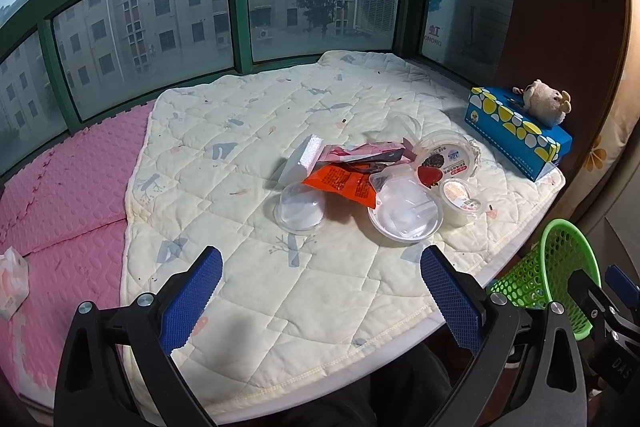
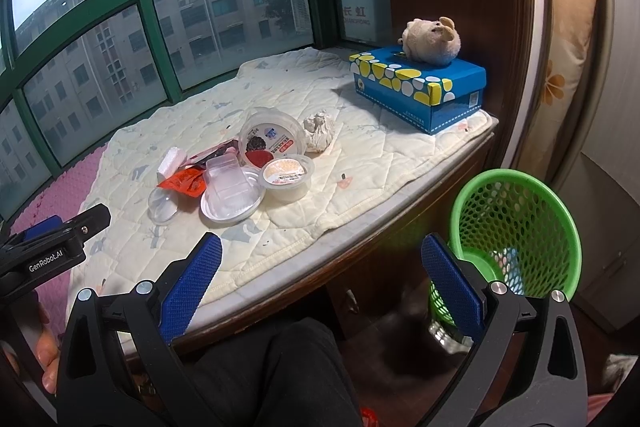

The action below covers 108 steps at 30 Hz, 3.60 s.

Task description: Collect trash

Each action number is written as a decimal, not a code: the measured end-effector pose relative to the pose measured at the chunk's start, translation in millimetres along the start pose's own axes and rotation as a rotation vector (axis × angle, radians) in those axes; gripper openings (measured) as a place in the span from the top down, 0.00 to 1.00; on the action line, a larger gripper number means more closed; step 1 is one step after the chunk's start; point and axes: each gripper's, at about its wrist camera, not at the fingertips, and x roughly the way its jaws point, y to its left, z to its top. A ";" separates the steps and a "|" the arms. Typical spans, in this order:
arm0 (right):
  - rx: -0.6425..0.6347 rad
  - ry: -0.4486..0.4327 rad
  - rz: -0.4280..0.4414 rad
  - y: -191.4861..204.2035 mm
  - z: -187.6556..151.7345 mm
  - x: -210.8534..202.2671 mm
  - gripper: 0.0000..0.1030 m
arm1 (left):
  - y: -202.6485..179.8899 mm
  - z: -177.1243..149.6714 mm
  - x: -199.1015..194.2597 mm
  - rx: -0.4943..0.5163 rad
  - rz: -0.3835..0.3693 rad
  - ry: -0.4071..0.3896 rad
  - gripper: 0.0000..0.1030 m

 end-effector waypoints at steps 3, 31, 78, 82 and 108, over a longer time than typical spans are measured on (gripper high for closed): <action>0.000 0.002 0.002 -0.4 0.3 0.4 0.04 | -0.1 -0.1 0.0 0.000 0.001 0.000 0.07; -0.011 0.026 0.004 4.3 5.0 14.9 0.04 | 4.2 8.7 14.2 -0.020 -0.002 0.041 0.07; -0.125 0.170 0.110 26.6 63.5 135.6 0.05 | 49.7 46.0 97.4 -0.091 0.068 0.201 0.07; -0.143 0.174 0.115 30.7 67.7 145.0 0.06 | 49.9 48.2 105.0 -0.094 0.063 0.212 0.07; -0.147 0.193 0.159 44.3 96.7 181.0 0.07 | 40.5 101.6 206.7 0.011 -0.151 0.327 0.37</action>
